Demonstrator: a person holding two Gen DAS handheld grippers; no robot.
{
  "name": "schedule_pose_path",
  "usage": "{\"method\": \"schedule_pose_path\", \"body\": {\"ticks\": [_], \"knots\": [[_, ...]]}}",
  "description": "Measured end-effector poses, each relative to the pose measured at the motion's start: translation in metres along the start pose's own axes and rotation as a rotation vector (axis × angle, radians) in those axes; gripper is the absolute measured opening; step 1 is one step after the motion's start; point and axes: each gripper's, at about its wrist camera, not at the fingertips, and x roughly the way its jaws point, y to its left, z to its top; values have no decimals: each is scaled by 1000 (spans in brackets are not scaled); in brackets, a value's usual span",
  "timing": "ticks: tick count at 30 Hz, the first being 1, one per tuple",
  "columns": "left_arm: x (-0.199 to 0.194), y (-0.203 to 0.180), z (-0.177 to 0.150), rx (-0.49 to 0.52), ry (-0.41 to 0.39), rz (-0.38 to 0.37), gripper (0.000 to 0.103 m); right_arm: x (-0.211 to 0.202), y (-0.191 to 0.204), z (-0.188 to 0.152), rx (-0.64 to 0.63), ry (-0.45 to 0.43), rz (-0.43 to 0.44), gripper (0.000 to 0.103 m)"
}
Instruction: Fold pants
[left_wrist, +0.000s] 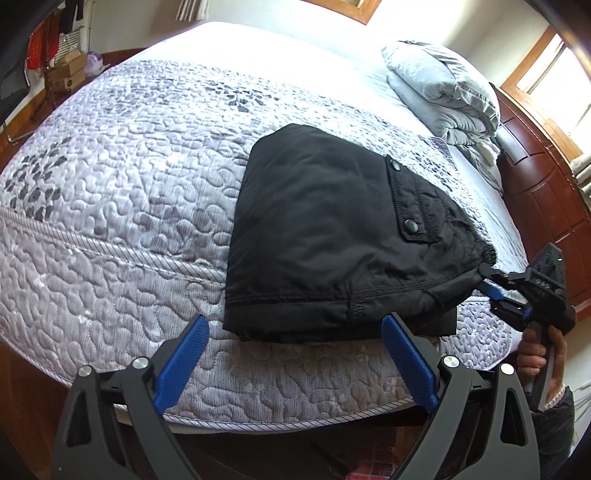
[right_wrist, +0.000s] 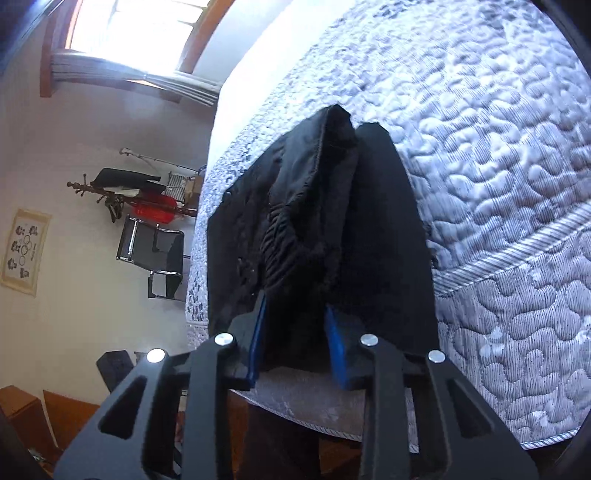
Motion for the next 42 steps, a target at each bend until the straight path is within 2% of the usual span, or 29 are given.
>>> {"method": "schedule_pose_path", "body": {"ticks": [5, 11, 13, 22, 23, 24, 25, 27, 31, 34, 39, 42], "knots": [[0, -3, 1, 6, -2, 5, 95, 11, -23, -4, 65, 14, -11, 29], [3, 4, 7, 5, 8, 26, 95, 17, -28, -4, 50, 26, -28, 30], [5, 8, 9, 0, 10, 34, 95, 16, -25, -3, 39, 27, -34, 36], [9, 37, 20, -76, 29, 14, 95, 3, -26, 1, 50, 1, -18, 41], [9, 39, 20, -78, 33, 11, 95, 0, -27, 1, 52, -4, -16, 43], [10, 42, 21, -78, 38, 3, 95, -3, -27, 1, 56, -11, -13, 52], [11, 46, 23, -79, 48, -18, 95, -7, -28, 1, 58, -22, -6, 56], [16, 56, 29, -100, 87, -88, 95, -16, -28, 4, 53, -35, 4, 58], [37, 79, 44, -194, 202, -333, 95, -27, -27, 11, 31, -51, 2, 67], [58, 94, 55, -246, 278, -463, 95, -31, -26, 16, 18, -50, 2, 68], [83, 100, 70, -235, 350, -553, 95, -29, -32, 24, -7, -24, 11, 73], [93, 100, 78, -206, 372, -547, 95, -23, -33, 30, -20, -4, 7, 73]]}}
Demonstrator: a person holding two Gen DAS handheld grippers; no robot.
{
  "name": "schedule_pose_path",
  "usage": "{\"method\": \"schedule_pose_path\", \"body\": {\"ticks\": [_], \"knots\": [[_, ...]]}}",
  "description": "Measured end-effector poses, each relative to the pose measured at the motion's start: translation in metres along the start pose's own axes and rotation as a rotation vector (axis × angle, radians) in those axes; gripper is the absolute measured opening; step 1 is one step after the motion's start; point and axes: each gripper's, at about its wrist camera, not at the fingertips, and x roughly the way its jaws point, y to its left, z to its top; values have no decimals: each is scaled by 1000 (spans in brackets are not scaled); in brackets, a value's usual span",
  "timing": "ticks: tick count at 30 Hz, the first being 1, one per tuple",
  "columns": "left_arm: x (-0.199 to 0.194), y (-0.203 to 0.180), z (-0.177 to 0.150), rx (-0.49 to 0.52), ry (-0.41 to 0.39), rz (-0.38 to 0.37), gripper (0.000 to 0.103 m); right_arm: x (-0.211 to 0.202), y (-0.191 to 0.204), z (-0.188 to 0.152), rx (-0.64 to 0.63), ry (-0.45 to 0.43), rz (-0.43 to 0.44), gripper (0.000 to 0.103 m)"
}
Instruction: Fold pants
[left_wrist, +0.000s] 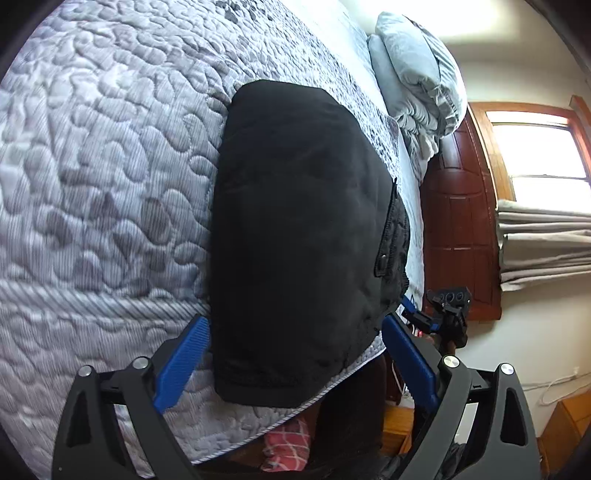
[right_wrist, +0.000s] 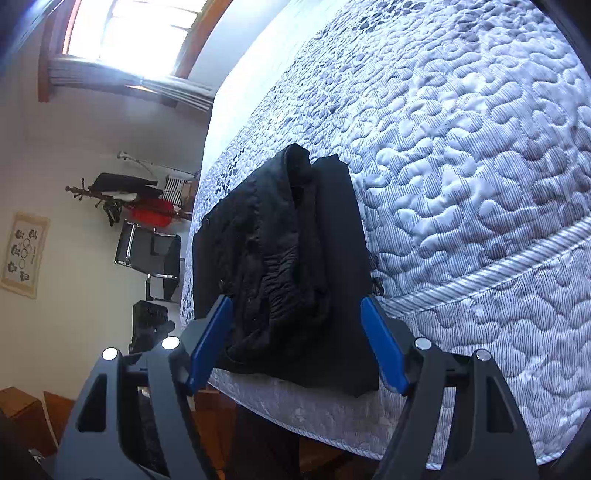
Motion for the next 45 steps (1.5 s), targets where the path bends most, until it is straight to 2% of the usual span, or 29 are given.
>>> {"method": "schedule_pose_path", "body": {"ticks": [3, 8, 11, 13, 17, 24, 28, 38, 40, 45], "knots": [[4, 3, 9, 7, 17, 22, 95, 6, -5, 4, 8, 9, 20, 73], [10, 5, 20, 20, 32, -7, 95, 16, -14, 14, 14, 34, 89, 76], [15, 6, 26, 27, 46, -40, 95, 21, -20, 20, 16, 53, 132, 83], [20, 7, 30, 31, 57, -66, 95, 23, -24, 25, 11, 67, 136, 84], [32, 12, 40, 19, 89, -67, 95, 30, -35, 35, 12, 106, 117, 86], [47, 17, 48, 7, 141, -83, 95, 52, -52, 46, 34, 187, 218, 90], [56, 16, 54, 6, 173, -92, 95, 66, -56, 47, 44, 219, 238, 90], [71, 6, 61, 4, 219, -93, 97, 80, -50, 53, 32, 258, 287, 90], [72, 3, 60, -7, 218, -105, 99, 84, -48, 55, 28, 270, 301, 93], [72, 0, 56, -27, 214, -112, 99, 94, -39, 56, 7, 314, 287, 94]]}}
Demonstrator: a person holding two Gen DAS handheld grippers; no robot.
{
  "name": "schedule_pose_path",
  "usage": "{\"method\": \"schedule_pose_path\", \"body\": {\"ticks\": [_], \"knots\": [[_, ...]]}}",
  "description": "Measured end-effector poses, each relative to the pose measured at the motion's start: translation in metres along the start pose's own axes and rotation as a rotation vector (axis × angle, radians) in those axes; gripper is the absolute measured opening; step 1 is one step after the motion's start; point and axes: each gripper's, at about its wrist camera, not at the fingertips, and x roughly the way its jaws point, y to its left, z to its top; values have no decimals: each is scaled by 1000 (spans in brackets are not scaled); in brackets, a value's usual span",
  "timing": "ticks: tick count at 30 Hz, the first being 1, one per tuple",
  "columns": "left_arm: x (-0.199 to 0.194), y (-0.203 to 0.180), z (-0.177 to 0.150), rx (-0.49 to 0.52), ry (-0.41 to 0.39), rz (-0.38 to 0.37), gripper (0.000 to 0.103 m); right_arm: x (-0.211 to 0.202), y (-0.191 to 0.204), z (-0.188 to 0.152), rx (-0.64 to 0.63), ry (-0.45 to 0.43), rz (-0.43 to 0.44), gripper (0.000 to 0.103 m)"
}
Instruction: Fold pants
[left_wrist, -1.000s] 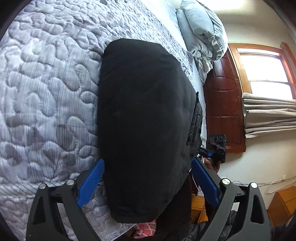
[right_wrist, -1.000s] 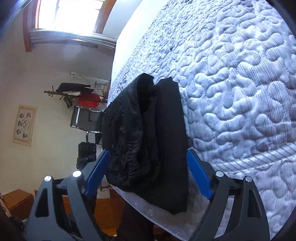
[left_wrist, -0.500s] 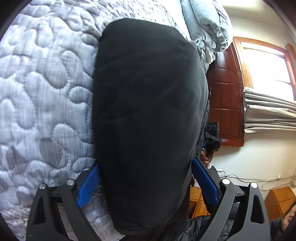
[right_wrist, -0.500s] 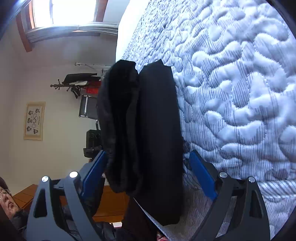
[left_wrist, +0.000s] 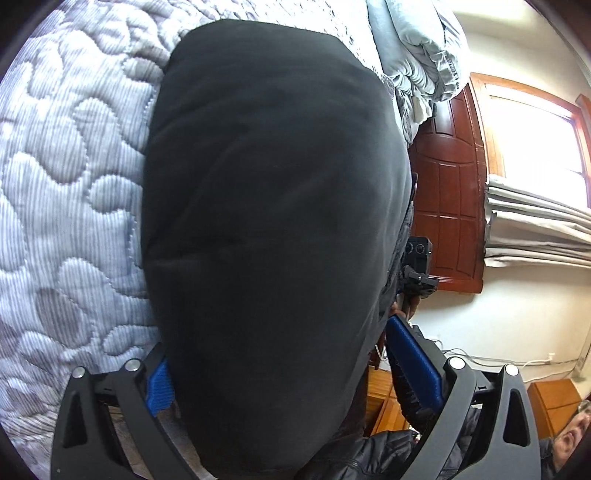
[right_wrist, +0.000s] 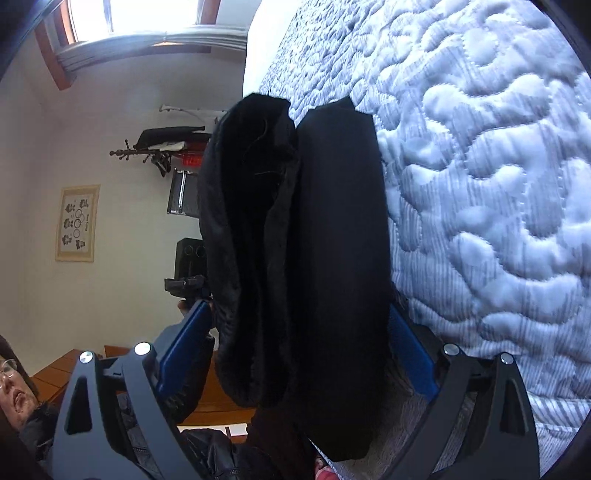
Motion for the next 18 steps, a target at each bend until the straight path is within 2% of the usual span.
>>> {"method": "schedule_pose_path", "body": {"ticks": [6, 9, 11, 13, 14, 16, 18], "knots": [[18, 8, 3, -44, 27, -9, 99, 18, 4, 8, 15, 56, -46, 95], [28, 4, 3, -34, 33, 45, 99, 22, 8, 8, 5, 61, -65, 95], [27, 2, 3, -43, 24, 41, 99, 22, 13, 6, -9, 51, -86, 91], [25, 4, 1, -57, 4, 22, 98, 19, 15, 2, -14, 33, -104, 72], [24, 5, 0, -61, -7, 16, 95, 18, 16, 2, -14, 22, -99, 68], [21, 5, -3, -65, -26, 28, 82, 15, 22, -3, -37, 1, -100, 54], [18, 4, -5, -54, -38, 20, 61, 15, 30, -7, -62, -15, -109, 47]]}}
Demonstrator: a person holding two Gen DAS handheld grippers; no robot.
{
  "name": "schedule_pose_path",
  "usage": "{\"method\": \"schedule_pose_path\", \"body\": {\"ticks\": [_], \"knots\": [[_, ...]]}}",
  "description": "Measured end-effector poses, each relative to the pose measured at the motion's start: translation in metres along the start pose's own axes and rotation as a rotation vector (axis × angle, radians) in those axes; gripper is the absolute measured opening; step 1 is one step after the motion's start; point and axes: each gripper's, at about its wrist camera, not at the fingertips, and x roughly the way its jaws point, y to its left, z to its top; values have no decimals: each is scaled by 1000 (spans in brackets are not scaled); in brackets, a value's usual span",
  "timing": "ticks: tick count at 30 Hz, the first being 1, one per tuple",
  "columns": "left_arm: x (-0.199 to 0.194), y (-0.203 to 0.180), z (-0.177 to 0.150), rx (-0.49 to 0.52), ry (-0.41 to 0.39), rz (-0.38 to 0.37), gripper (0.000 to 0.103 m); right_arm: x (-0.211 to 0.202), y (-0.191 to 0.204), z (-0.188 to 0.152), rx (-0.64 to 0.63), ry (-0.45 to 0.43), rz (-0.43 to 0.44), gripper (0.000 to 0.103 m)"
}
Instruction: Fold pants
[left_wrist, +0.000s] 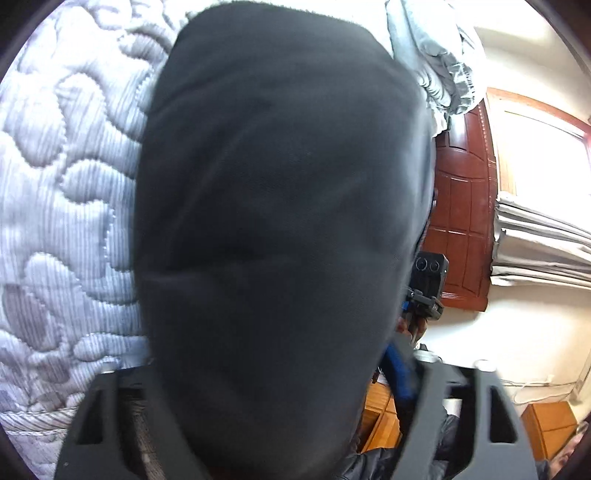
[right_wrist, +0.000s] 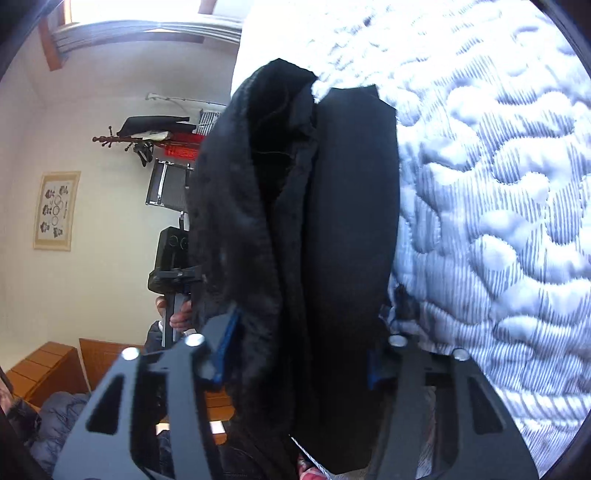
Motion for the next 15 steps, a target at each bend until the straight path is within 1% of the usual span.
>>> {"method": "schedule_pose_path", "body": {"ticks": [1, 3, 6, 8, 12, 15], "knots": [[-1, -2, -1, 8, -2, -7, 56, 1, 7, 0, -11, -7, -7, 45], [-3, -4, -1, 15, -7, -7, 45, 1, 17, -2, -26, -21, -18, 41], [-5, -6, -1, 16, -23, -6, 37, 1, 31, -5, -38, -43, -21, 38], [-6, -12, -3, 32, -42, -6, 33, -1, 40, -8, -50, -58, -21, 36], [-11, -30, -7, 87, -90, -41, 33, -11, 55, -10, -85, -94, -24, 35], [-23, -49, -2, 134, -134, -63, 33, -23, 77, 2, -115, -127, -24, 35]]}}
